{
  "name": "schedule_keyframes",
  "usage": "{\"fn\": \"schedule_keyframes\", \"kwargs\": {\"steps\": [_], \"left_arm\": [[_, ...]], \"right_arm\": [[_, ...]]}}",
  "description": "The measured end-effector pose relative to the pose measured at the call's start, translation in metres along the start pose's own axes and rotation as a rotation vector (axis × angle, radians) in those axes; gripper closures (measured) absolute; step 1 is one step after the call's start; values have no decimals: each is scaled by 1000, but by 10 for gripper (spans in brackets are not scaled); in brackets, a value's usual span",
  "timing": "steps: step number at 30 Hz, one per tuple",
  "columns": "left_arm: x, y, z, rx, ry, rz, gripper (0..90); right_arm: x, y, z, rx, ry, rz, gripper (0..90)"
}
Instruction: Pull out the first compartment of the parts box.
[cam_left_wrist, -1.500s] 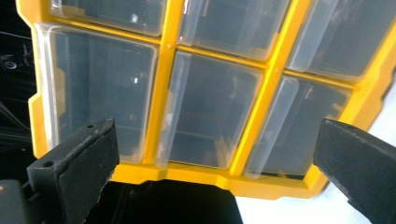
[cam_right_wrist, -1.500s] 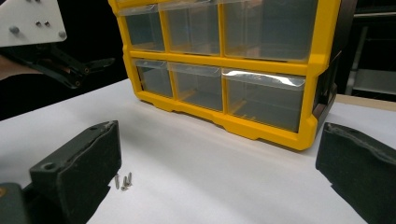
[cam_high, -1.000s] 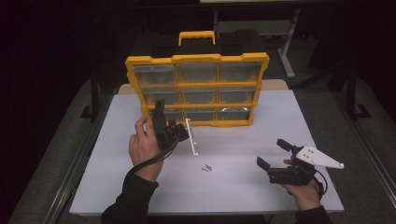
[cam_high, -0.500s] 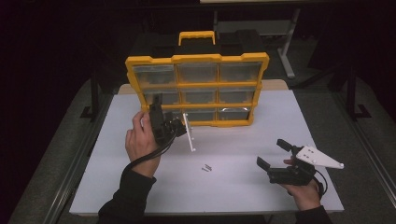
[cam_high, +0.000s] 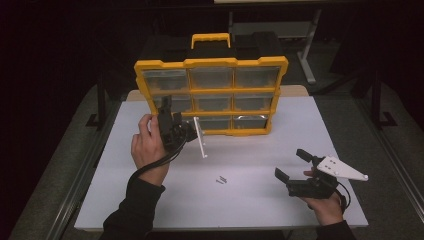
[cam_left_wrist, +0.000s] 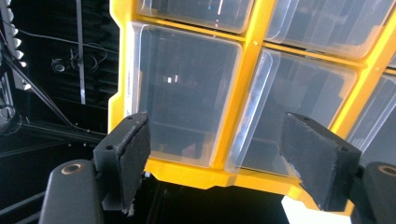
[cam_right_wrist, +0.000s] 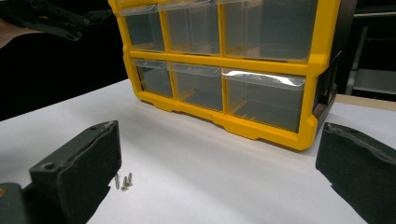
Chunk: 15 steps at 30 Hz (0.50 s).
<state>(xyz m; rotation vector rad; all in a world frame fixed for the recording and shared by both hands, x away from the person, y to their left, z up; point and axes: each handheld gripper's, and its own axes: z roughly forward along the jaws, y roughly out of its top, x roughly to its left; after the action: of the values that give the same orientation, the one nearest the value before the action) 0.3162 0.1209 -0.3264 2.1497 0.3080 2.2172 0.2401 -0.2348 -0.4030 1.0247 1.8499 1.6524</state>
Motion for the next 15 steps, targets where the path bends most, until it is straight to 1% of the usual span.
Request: {"fn": "schedule_keyframes", "kwargs": {"steps": [2, 4, 10, 15], "left_arm": [[1, 0, 1, -2, 1, 0, 258], [3, 0, 1, 1, 13, 2, 260], [7, -1, 4, -1, 12, 8, 286], [11, -1, 8, -3, 30, 16, 306]], "right_arm": [[0, 0, 0, 0, 1, 0, 0], [0, 0, 0, 0, 1, 0, 0], [0, 0, 0, 1, 0, 0, 0], [0, 0, 0, 0, 0, 0, 0]]}}
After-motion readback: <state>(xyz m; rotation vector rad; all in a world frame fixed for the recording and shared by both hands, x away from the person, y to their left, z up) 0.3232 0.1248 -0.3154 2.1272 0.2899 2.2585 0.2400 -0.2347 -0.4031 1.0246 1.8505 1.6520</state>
